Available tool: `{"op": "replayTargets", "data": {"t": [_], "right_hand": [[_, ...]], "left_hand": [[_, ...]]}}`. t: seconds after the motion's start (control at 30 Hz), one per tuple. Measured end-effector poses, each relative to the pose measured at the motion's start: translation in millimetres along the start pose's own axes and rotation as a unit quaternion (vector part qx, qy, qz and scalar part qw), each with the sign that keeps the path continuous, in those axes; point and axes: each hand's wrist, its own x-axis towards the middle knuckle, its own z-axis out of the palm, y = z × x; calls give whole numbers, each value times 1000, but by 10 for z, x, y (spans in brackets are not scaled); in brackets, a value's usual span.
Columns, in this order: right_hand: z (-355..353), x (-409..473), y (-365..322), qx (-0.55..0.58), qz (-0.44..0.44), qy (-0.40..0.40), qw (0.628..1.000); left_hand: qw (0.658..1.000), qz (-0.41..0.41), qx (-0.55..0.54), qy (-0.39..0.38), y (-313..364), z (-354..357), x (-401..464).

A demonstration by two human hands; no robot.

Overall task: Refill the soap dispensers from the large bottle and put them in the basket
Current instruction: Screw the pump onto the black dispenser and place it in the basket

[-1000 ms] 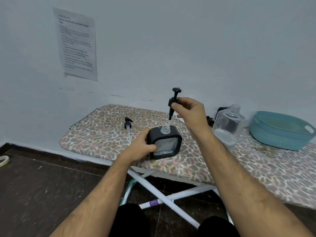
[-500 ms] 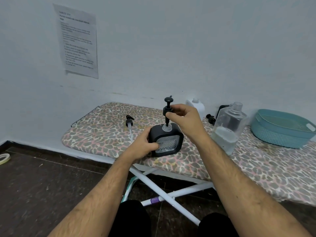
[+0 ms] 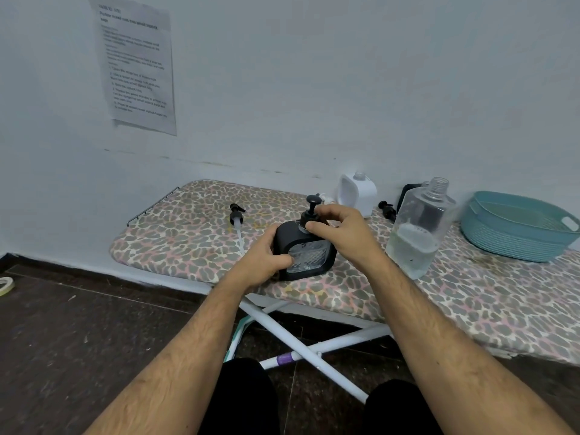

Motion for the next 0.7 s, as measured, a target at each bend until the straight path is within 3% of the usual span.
{"op": "replayTargets", "data": {"t": [0.3, 0.47, 0.7], "right_hand": [[-8, 62, 28, -37, 7, -28, 999], [9, 92, -45, 54, 29, -55, 997], [10, 101, -4, 54, 24, -36, 998]], "left_hand": [[1000, 6, 12, -7, -13, -17, 6], [1000, 10, 17, -13, -20, -31, 32], [1000, 8, 4, -18, -15, -31, 9]]}}
